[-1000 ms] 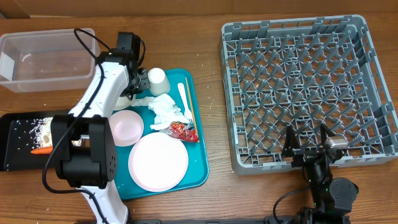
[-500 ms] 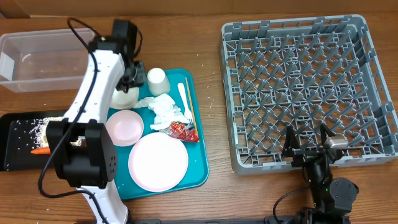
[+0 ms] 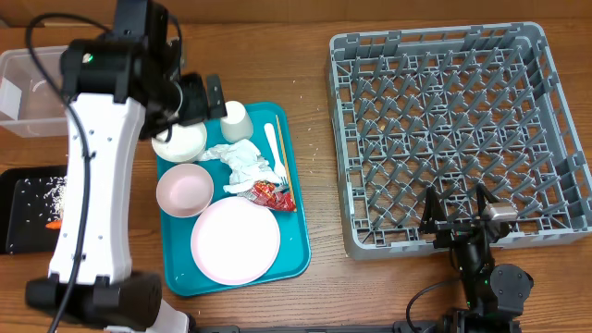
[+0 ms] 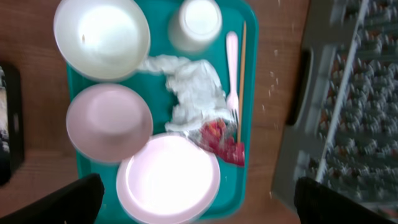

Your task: Sort waste into correct bins and load items into the dishwasher rack

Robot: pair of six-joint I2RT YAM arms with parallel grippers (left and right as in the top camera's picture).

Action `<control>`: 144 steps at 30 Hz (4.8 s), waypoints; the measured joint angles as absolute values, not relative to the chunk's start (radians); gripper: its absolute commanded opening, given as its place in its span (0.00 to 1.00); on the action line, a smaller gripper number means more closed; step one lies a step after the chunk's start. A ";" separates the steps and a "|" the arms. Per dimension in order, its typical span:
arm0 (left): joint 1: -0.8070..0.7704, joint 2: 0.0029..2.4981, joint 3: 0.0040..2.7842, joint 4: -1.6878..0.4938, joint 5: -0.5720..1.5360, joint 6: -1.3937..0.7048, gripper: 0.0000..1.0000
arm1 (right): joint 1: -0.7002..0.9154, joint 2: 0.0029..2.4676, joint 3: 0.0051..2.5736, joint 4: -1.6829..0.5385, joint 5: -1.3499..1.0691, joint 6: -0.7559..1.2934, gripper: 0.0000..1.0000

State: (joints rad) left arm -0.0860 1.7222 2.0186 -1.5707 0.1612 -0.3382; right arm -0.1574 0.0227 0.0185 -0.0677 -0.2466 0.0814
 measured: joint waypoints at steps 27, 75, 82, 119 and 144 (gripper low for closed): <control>-1.006 1.684 1.781 -1.454 0.063 -0.497 1.00 | -0.157 0.023 0.019 -0.068 -0.246 0.081 1.00; -0.870 1.684 1.599 -1.329 -0.035 -0.549 1.00 | -0.157 0.023 0.019 -0.068 -0.246 0.081 1.00; -0.870 1.684 1.597 -1.323 -0.035 -0.549 1.00 | -0.157 0.023 0.019 -0.068 -0.247 0.081 1.00; -0.870 1.684 1.597 -1.319 -0.035 -0.549 1.00 | -0.157 0.023 0.019 -0.068 -0.246 0.081 1.00; -0.357 1.684 1.597 -1.414 -0.012 -0.549 1.00 | -0.157 0.023 0.019 -0.068 -0.246 0.081 1.00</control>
State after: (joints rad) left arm -0.3573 1.6836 1.5967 -1.4143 -0.0124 -0.5488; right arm -0.1574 0.0227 0.0185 -0.0677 -0.2462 0.0811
